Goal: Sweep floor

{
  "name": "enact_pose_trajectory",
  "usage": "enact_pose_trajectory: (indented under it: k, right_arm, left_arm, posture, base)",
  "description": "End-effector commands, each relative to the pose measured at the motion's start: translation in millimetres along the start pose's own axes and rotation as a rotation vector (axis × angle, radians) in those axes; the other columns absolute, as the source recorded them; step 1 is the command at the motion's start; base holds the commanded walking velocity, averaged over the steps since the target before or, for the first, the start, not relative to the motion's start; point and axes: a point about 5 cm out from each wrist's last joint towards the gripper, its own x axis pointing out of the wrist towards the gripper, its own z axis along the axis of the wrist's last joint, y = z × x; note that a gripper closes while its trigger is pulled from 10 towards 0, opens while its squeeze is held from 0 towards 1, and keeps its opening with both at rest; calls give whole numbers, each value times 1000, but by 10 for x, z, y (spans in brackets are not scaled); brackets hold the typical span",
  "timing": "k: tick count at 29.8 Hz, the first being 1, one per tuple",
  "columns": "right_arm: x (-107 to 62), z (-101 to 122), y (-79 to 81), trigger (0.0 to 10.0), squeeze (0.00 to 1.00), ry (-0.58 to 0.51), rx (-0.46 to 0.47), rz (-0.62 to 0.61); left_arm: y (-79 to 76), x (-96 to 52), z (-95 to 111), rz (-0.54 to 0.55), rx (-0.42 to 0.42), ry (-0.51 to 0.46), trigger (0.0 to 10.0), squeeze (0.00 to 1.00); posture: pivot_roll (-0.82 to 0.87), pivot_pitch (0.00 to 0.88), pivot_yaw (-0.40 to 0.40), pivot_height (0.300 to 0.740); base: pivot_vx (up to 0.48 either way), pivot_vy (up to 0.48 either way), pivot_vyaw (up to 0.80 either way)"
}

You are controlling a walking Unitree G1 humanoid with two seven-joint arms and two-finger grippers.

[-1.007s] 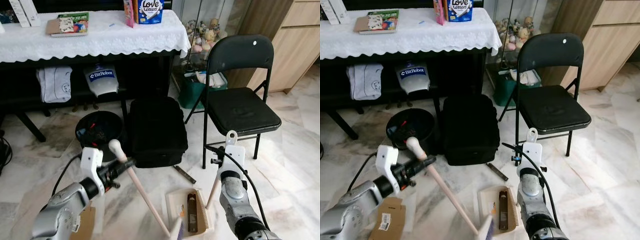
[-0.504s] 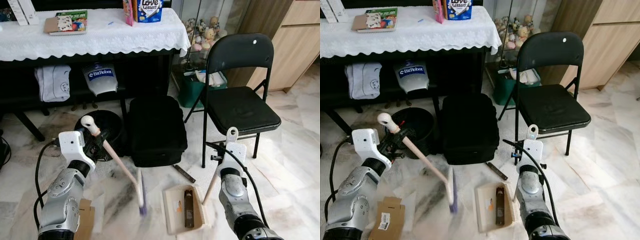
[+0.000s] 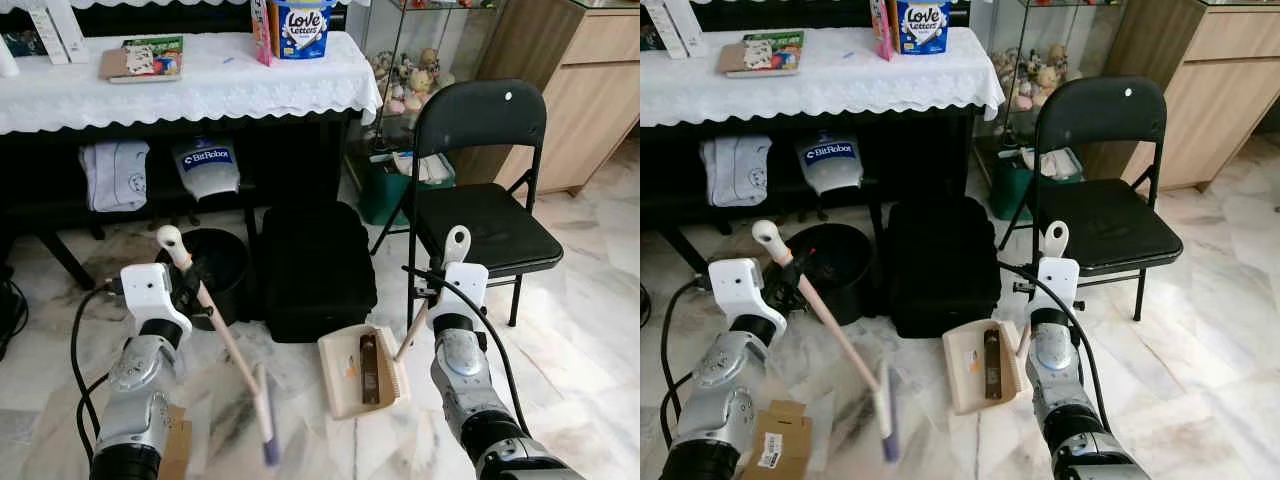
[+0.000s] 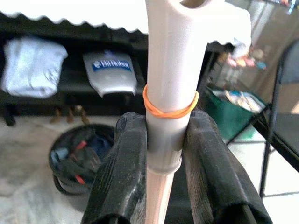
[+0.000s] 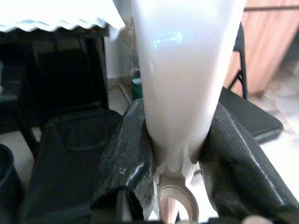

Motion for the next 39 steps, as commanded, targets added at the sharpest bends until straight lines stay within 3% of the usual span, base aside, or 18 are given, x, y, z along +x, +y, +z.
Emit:
enact_pose_trajectory:
  k: [1,13,18,23,31,39]
  right_arm:
    - [99,230,54,10000,0,-107,15,21]
    - [194,440,67,10000,0,-191,47,25]
    - [202,539,124,10000,0,-256,-20,64]
    - [165,568,74,10000,0,-292,3,38]
    - [92,600,90,10000,0,-330,-3,52]
    - [7,633,30,10000,0,-349,35,15]
  left_arm:
    - [35,55,86,5,26,-47,10000,0]
    - [221,134,228,140,72,-147,10000,0]
    - [245,130,216,169,82,-163,10000,0]
    - [129,117,214,129,119,-183,10000,0]
    - [68,80,178,129,135,-189,10000,0]
    - [-165,38,71,58,172,-172,10000,0]
  posture:
    - [96,0,-22,740]
    - [104,0,-4,740]
    - [81,0,10,740]
    - [81,0,9,740]
    - [59,0,12,740]
    - [19,0,37,740]
  base:
    - [0,0,0]
    - [0,0,0]
    - [0,0,0]
    - [0,0,0]
    - [0,0,0]
    - [0,0,416]
